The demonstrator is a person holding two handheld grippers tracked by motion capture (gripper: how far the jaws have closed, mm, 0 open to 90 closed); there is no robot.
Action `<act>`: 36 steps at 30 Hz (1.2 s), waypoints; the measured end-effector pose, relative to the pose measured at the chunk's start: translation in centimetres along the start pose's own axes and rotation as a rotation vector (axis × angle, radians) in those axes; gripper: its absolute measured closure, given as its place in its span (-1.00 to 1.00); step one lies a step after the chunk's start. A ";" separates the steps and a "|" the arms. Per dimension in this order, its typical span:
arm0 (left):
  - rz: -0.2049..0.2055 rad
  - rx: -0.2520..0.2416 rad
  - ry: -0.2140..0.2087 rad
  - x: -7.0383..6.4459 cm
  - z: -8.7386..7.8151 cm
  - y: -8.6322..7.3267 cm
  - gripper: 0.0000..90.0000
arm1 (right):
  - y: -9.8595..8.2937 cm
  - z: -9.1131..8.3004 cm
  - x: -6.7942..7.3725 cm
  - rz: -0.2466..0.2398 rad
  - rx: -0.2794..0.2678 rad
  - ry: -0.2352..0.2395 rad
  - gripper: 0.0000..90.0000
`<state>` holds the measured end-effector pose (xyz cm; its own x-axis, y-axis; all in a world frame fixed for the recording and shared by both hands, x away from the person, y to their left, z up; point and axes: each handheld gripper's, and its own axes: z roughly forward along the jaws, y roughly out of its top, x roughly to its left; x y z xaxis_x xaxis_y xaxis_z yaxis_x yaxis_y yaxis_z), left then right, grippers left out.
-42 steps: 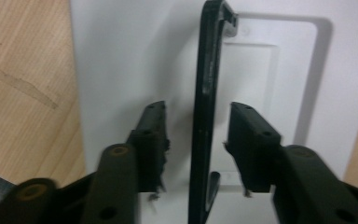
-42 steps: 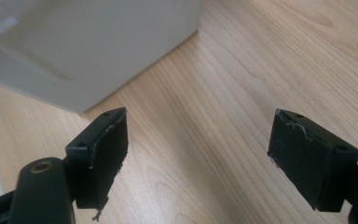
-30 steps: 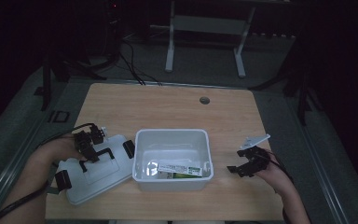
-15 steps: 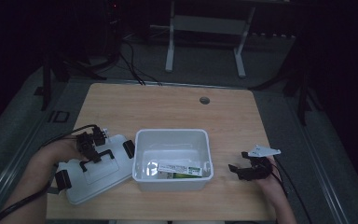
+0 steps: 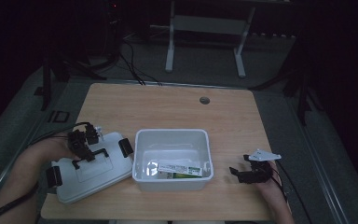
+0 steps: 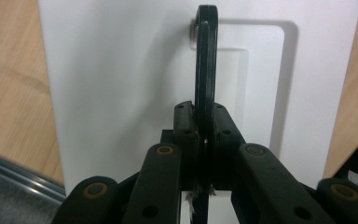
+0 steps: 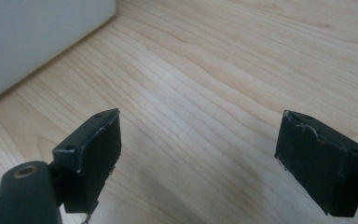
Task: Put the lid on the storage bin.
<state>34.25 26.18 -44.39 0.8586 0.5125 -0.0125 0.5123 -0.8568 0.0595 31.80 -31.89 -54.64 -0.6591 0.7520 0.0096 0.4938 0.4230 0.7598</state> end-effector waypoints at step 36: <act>0.154 -0.078 0.094 -5.0 -13.5 5.5 0.86 | -1.1 -0.4 0.2 0.024 -0.028 -0.008 -0.69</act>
<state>32.54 19.65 -30.55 0.9192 0.3820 0.0961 0.3688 -0.9203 0.1309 30.94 -32.40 -55.22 -0.6428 0.7657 0.0227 0.4929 0.3908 0.7774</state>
